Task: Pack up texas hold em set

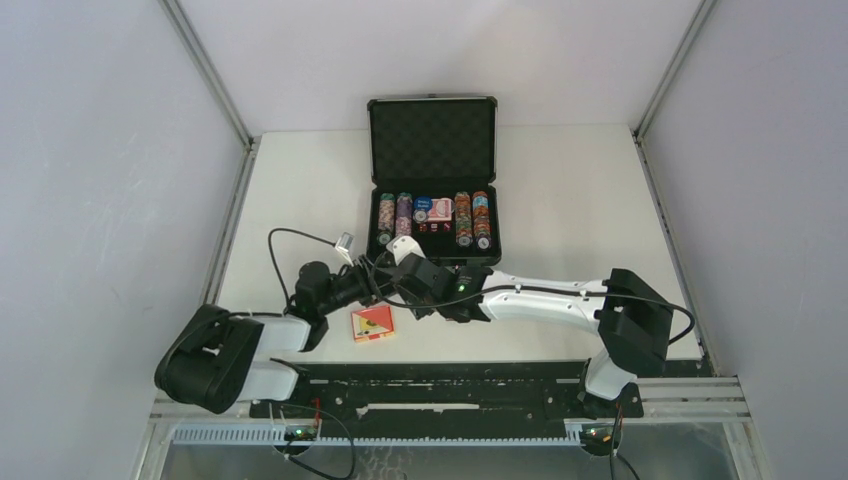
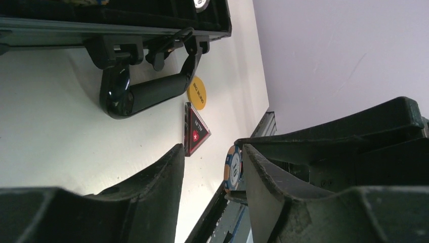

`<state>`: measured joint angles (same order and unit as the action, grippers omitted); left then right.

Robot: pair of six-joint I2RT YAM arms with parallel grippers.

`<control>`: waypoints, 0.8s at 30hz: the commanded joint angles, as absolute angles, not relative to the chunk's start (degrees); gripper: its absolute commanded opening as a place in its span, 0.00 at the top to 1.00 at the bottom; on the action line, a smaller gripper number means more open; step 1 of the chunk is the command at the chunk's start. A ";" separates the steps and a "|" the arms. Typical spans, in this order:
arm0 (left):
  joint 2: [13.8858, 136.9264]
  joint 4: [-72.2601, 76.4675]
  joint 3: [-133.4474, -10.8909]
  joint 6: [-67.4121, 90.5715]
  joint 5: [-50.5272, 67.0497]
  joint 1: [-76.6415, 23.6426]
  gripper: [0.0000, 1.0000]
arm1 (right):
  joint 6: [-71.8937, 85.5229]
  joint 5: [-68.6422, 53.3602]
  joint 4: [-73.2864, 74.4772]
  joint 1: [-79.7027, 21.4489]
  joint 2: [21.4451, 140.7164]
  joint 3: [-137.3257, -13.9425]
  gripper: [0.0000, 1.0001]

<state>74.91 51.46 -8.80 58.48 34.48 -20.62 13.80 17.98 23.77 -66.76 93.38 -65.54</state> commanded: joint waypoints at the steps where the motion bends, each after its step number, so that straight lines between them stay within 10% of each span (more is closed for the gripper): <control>1: 77.39 58.64 -9.58 60.17 38.89 -20.85 0.50 | 14.07 19.65 22.32 -66.57 90.08 -65.65 0.56; 24: 91.16 80.04 -10.66 70.77 47.60 -21.80 0.59 | 13.29 19.42 22.14 -66.24 89.43 -65.65 0.56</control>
<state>91.48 76.18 -8.84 70.61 45.04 -21.17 13.74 18.17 23.92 -66.46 91.15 -65.28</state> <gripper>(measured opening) 0.441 0.487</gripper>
